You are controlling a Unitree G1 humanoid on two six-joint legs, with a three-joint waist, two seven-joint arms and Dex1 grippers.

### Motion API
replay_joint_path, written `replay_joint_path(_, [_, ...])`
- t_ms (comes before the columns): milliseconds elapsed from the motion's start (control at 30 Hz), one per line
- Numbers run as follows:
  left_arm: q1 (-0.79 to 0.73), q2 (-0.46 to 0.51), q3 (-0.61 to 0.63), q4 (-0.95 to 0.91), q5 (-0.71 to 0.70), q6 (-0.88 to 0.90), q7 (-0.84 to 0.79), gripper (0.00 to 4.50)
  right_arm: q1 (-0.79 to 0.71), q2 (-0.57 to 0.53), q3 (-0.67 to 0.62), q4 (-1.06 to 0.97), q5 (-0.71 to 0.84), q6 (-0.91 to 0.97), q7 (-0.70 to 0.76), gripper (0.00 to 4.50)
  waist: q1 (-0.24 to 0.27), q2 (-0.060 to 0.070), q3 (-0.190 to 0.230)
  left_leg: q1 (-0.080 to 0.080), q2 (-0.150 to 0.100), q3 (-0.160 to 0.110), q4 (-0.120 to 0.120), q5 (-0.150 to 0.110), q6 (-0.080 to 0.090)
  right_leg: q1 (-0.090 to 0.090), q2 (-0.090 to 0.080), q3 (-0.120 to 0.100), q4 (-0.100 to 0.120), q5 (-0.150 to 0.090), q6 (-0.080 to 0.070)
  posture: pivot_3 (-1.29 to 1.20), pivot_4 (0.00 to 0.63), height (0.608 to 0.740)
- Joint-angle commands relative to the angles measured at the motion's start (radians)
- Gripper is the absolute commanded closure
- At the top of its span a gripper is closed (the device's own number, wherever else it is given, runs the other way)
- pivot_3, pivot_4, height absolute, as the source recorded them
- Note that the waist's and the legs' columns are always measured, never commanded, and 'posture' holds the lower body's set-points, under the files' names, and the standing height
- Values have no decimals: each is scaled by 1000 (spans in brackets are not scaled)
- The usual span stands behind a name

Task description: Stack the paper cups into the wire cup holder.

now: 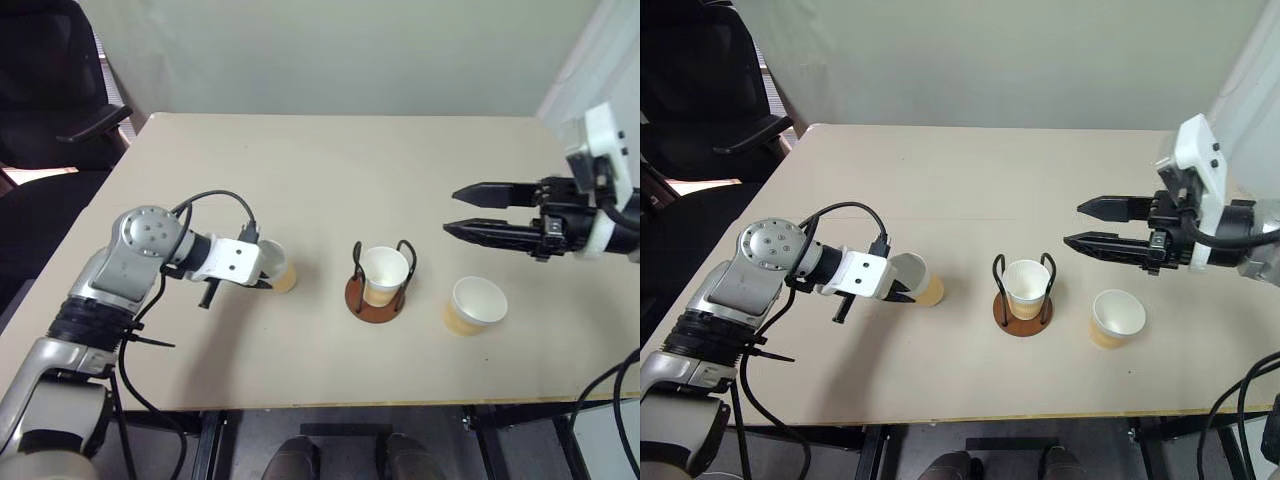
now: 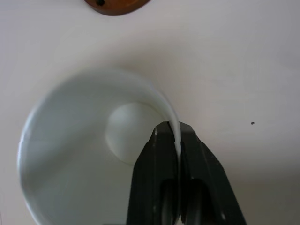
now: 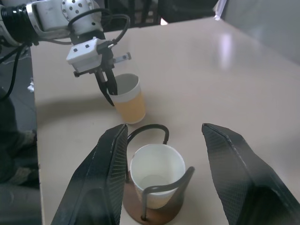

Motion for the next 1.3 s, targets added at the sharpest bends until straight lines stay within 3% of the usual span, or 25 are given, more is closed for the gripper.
replay_joint_path(33, [-94,7,35,-78,-89,114,-72,4485,75,-23,-112,-57,29,-73,16,1905,2,0,0,0,0,0,0,0,0,0,0,0,0,0,0,0,150,740])
replay_joint_path(333, [-339,98,-116,-190,-427,354,-98,4485,305,-82,-321,-97,153,-103,77,1905,3,0,0,-1,0,1,1,-1,1,0,-1,1,-1,0,0,0,150,740])
replay_joint_path(567, [-543,51,-274,-120,-587,348,-98,4485,384,-162,-411,-108,223,-93,71,1905,5,0,0,0,0,1,1,-2,2,2,-1,1,-1,1,2,0,150,740])
replay_joint_path(967, [-684,-201,-518,227,-487,13,-98,4485,516,-173,-570,-188,328,-68,-42,1905,14,0,0,-2,-1,3,6,-5,7,5,-2,1,-7,3,8,0,150,740])
replay_joint_path(1133, [-670,-331,-507,375,-394,-117,-98,4485,552,-178,-596,-212,374,-70,-93,1905,19,0,0,-4,-1,4,12,-9,10,7,-2,1,-8,2,12,0,150,740])
replay_joint_path(1300, [-661,-374,-533,427,-335,-221,-98,4485,564,-195,-600,-211,397,-79,-120,1905,21,0,0,-4,-2,7,14,-11,12,7,-2,3,-9,3,15,0,150,740])
